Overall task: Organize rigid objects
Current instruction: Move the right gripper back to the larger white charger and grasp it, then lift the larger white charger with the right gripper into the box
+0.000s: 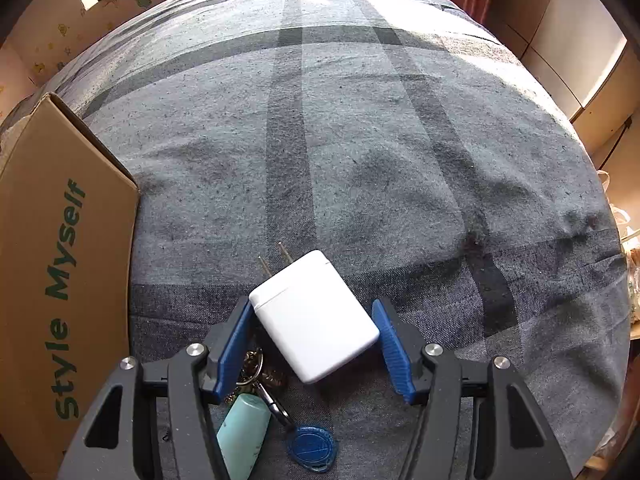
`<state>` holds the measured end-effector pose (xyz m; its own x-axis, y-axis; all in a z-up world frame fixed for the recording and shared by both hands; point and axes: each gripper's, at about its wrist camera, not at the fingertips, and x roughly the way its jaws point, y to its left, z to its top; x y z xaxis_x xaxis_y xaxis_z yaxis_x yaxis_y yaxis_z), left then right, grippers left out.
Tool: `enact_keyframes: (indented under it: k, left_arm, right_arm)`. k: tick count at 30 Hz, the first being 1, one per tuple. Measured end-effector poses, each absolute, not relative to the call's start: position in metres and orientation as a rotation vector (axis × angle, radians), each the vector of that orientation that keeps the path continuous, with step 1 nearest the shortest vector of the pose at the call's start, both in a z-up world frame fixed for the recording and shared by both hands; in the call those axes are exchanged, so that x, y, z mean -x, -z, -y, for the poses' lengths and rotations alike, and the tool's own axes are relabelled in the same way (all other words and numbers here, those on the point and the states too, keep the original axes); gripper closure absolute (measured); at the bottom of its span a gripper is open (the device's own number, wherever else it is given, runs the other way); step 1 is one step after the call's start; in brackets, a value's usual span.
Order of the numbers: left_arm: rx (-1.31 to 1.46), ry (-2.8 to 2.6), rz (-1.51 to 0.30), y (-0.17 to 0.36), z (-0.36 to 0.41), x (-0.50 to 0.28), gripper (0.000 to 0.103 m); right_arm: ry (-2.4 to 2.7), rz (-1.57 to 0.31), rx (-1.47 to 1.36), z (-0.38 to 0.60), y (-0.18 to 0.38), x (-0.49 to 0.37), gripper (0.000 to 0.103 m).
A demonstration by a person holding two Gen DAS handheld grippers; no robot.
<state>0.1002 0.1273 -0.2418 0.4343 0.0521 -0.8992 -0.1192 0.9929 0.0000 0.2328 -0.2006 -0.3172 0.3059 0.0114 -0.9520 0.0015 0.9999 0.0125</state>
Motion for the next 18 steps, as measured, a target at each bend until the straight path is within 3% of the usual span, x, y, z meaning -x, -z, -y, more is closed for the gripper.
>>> enact_keyframes:
  k: [18]
  left_arm:
    - [0.055,-0.110,-1.115,0.242,-0.126,-0.100,0.090]
  right_arm:
    - [-0.038,-1.204,0.033,0.192,0.262,-0.210,0.039]
